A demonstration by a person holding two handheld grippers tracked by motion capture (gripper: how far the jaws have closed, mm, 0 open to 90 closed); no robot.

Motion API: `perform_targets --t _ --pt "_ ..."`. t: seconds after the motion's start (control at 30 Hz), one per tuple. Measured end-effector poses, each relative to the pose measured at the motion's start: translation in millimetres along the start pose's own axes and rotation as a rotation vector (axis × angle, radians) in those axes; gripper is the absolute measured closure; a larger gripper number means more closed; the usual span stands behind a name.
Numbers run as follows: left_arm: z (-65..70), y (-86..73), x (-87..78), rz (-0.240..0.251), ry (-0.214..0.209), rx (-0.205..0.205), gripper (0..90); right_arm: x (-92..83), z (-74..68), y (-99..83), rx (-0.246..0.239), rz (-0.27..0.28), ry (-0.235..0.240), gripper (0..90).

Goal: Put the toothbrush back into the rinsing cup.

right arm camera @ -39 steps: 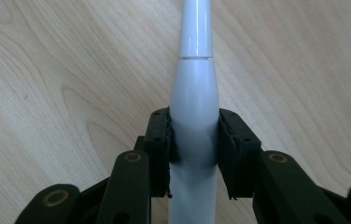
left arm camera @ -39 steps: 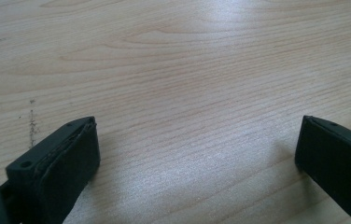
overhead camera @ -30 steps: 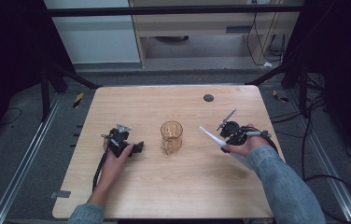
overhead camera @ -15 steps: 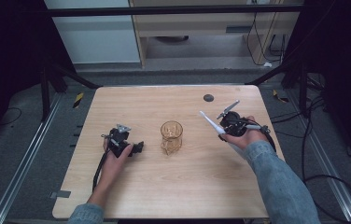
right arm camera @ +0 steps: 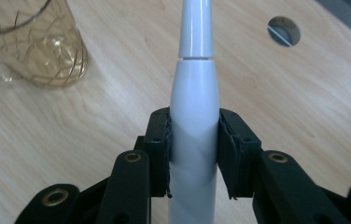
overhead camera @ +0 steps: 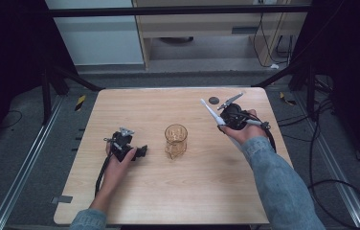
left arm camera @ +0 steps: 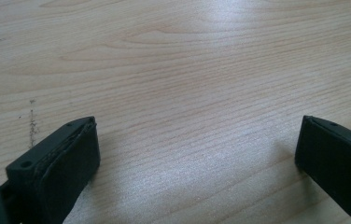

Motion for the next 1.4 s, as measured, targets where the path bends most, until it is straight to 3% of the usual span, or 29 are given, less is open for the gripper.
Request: perform_targets --t 0.23,0.6,1.07,1.4 --pt "0.0 0.1 0.1 0.002 0.000 0.000 0.0 0.7 9.0 24.0 0.069 0.106 -0.038 66.7" --pt "-0.1 0.1 0.1 0.001 -0.001 0.001 0.0 2.5 8.5 53.1 0.086 0.181 -0.056 66.7" --pt "-0.1 0.0 0.1 0.001 -0.001 0.002 0.0 1.1 -7.0 77.1 0.072 0.278 -0.040 66.7" --pt "0.0 0.2 0.3 0.004 0.000 -0.001 0.0 0.2 -16.2 97.7 0.029 0.293 -0.033 66.7"
Point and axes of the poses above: each handheld gripper's, and its own axes: x roughly forward along the jaws, y roughly out of its top, z roughly to its right, the point moved 8 cm from there along x, roughly forward along the jaws, and after that the axes turned 5 degrees about z, right-handed, at the moved point
